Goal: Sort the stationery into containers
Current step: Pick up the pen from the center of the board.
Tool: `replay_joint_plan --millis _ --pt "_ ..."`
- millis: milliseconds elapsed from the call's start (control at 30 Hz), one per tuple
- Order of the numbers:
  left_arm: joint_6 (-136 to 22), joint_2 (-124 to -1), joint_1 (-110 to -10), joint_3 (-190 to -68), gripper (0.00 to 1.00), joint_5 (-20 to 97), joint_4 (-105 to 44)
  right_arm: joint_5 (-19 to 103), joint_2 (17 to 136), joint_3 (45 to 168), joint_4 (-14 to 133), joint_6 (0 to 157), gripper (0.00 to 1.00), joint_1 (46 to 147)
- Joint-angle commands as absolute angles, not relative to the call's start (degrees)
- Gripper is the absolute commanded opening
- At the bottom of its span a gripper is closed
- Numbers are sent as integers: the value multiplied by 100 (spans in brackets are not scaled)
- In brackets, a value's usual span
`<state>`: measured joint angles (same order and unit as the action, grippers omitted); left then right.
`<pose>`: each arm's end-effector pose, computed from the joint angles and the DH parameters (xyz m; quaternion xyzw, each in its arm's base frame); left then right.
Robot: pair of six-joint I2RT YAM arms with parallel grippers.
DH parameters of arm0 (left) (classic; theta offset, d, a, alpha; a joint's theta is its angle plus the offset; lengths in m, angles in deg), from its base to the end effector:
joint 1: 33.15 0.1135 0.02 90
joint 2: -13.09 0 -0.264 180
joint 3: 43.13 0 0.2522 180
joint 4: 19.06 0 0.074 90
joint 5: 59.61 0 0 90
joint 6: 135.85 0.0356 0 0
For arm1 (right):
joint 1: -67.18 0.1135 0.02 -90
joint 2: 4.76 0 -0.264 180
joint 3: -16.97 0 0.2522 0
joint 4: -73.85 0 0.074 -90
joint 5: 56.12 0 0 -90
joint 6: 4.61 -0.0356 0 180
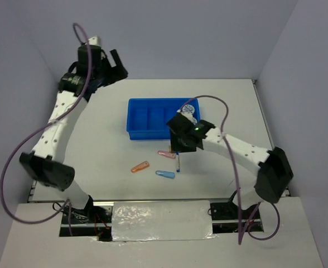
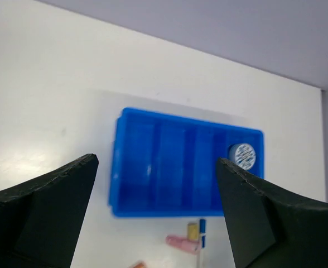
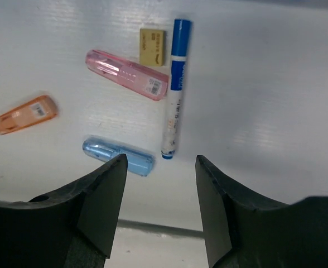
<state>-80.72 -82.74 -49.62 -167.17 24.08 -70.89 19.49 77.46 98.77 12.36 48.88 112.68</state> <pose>0.3552 -0.1009 0.4515 -0.1633 0.8200 -0.1953 0.5126 0.2078 0.1989 0.2775 -0.0451 0.9619 0.0663 0.2614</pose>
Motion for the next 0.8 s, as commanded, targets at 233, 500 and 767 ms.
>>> replay_joint_plan --millis 233,500,767 --pt "-7151 -6224 -4625 -14409 99 2099 -8292 1745 9402 9780 2177 4329 53 11535" --pt "-6984 -5731 -4572 -14004 99 2002 -8476 1815 9588 9130 2537 4065 48 11535" --pt "-6975 -5678 -4572 -13890 99 2081 -8564 1701 9509 8857 2416 3846 2 11535"
